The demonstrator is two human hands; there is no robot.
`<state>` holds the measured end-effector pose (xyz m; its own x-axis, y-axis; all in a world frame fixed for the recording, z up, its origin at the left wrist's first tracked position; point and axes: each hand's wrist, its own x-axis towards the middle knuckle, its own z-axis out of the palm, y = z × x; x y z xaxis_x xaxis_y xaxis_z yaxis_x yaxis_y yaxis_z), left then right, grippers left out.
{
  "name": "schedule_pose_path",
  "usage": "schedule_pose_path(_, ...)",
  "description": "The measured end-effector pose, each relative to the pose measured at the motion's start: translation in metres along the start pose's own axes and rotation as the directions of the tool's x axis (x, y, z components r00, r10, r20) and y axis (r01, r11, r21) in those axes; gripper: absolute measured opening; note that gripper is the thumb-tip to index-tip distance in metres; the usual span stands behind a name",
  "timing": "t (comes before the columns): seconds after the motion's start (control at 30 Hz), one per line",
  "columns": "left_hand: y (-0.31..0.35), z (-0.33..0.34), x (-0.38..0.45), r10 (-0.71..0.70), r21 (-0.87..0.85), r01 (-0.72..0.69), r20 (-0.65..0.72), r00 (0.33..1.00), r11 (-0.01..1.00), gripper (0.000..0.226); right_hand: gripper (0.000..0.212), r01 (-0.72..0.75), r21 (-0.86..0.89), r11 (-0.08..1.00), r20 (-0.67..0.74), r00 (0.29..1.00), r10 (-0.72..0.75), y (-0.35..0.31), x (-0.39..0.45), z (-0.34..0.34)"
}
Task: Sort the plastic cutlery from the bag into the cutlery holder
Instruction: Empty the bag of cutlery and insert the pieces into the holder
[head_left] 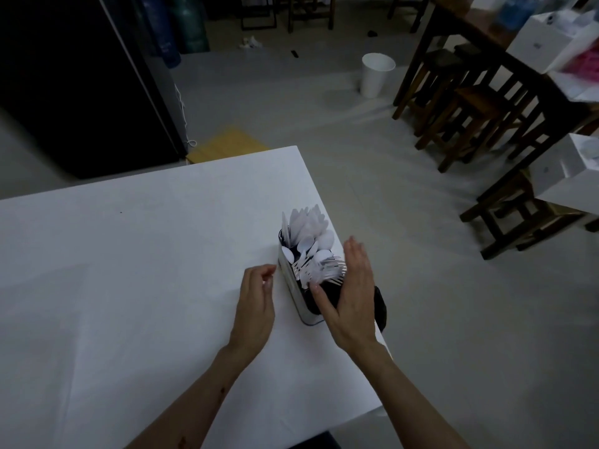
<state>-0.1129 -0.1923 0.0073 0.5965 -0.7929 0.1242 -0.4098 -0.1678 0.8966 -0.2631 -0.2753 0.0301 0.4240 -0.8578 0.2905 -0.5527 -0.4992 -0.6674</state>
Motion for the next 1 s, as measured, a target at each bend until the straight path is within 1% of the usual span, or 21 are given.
schedule_pose_path(0.03, -0.002, 0.0, 0.008, -0.021, 0.008, 0.021, -0.018, 1.0, 1.0, 0.024, 0.093, -0.085, 0.004, 0.996, -0.011, 0.996, 0.085, 0.003, -0.006, 0.001)
schedule_pose_path(0.07, -0.001, -0.001, 0.017, -0.039, 0.013, 0.039, -0.031, 0.999, 0.999, 0.025, 0.1, -0.168, 0.001, 0.986, 0.007, 0.986, 0.168, 0.004, -0.013, 0.003)
schedule_pose_path(0.13, 0.002, 0.001, 0.04, -0.076, 0.027, 0.076, -0.006, 0.997, 0.997, 0.03, 0.11, -0.272, -0.051, 0.961, 0.07, 0.959, 0.275, 0.005, -0.026, 0.009)
schedule_pose_path(0.17, 0.004, 0.002, 0.053, -0.103, 0.029, 0.102, 0.033, 0.994, 0.994, 0.034, 0.112, -0.296, -0.089, 0.951, 0.085, 0.949, 0.304, 0.005, -0.031, 0.012)
schedule_pose_path(0.23, 0.008, 0.004, 0.077, -0.218, -0.006, 0.222, 0.159, 0.963, 0.975, 0.04, 0.11, -0.349, -0.143, 0.926, 0.077, 0.929, 0.362, 0.003, -0.033, 0.018)
schedule_pose_path(0.27, 0.011, 0.005, 0.088, -0.305, -0.057, 0.326, 0.235, 0.923, 0.944, 0.041, 0.106, -0.373, -0.169, 0.912, 0.073, 0.918, 0.389, 0.002, -0.031, 0.019)
schedule_pose_path(0.3, 0.016, 0.005, 0.096, -0.384, -0.123, 0.44, 0.321, 0.866, 0.889, 0.04, 0.102, -0.389, -0.198, 0.9, 0.076, 0.909, 0.41, 0.001, -0.028, 0.021)
schedule_pose_path(0.33, 0.021, 0.006, 0.101, -0.452, -0.174, 0.554, 0.409, 0.793, 0.815, 0.038, 0.097, -0.401, -0.22, 0.889, 0.081, 0.901, 0.426, 0.0, -0.025, 0.021)
schedule_pose_path(0.37, 0.026, 0.006, 0.102, -0.486, -0.187, 0.625, 0.478, 0.732, 0.758, 0.038, 0.094, -0.407, -0.23, 0.884, 0.083, 0.897, 0.434, 0.0, -0.023, 0.022)
schedule_pose_path(0.4, 0.028, 0.007, 0.103, -0.495, -0.18, 0.651, 0.51, 0.703, 0.738, 0.038, 0.092, -0.403, -0.23, 0.886, 0.077, 0.9, 0.43, 0.0, -0.021, 0.021)
schedule_pose_path(0.43, 0.028, 0.007, 0.104, -0.504, -0.19, 0.666, 0.516, 0.692, 0.721, 0.039, 0.092, -0.388, -0.225, 0.894, 0.068, 0.909, 0.412, 0.0, -0.018, 0.02)
schedule_pose_path(0.5, 0.022, 0.006, 0.105, -0.517, -0.263, 0.686, 0.493, 0.7, 0.678, 0.04, 0.095, -0.344, -0.216, 0.914, 0.074, 0.927, 0.367, 0.003, -0.008, 0.019)
schedule_pose_path(0.53, 0.017, 0.004, 0.106, -0.527, -0.302, 0.684, 0.46, 0.715, 0.664, 0.038, 0.096, -0.319, -0.206, 0.925, 0.097, 0.934, 0.344, 0.004, 0.0, 0.018)
schedule_pose_path(0.63, 0.004, -0.016, 0.114, -0.553, -0.451, 0.638, 0.321, 0.768, 0.624, 0.025, 0.096, -0.222, -0.119, 0.968, 0.234, 0.941, 0.245, -0.001, 0.04, 0.022)
schedule_pose_path(0.7, -0.009, -0.038, 0.122, -0.556, -0.55, 0.571, 0.218, 0.802, 0.609, 0.028, 0.096, -0.126, -0.084, 0.988, 0.341, 0.929, 0.147, -0.013, 0.075, 0.033)
schedule_pose_path(0.77, -0.022, -0.065, 0.132, -0.557, -0.615, 0.509, 0.133, 0.82, 0.602, 0.034, 0.095, -0.039, -0.074, 0.997, 0.447, 0.892, 0.068, -0.031, 0.114, 0.052)
schedule_pose_path(0.87, -0.038, -0.108, 0.148, -0.584, -0.719, 0.405, -0.001, 0.811, 0.564, 0.036, 0.095, 0.084, -0.031, 0.996, 0.571, 0.819, -0.051, -0.062, 0.17, 0.091)
schedule_pose_path(0.93, -0.049, -0.134, 0.156, -0.593, -0.739, 0.372, -0.046, 0.804, 0.562, 0.044, 0.091, 0.138, -0.001, 0.99, 0.624, 0.774, -0.107, -0.082, 0.199, 0.119)
schedule_pose_path(1.0, -0.065, -0.154, 0.163, -0.601, -0.747, 0.363, -0.06, 0.797, 0.557, 0.048, 0.088, 0.17, 0.008, 0.985, 0.667, 0.733, -0.132, -0.099, 0.218, 0.145)
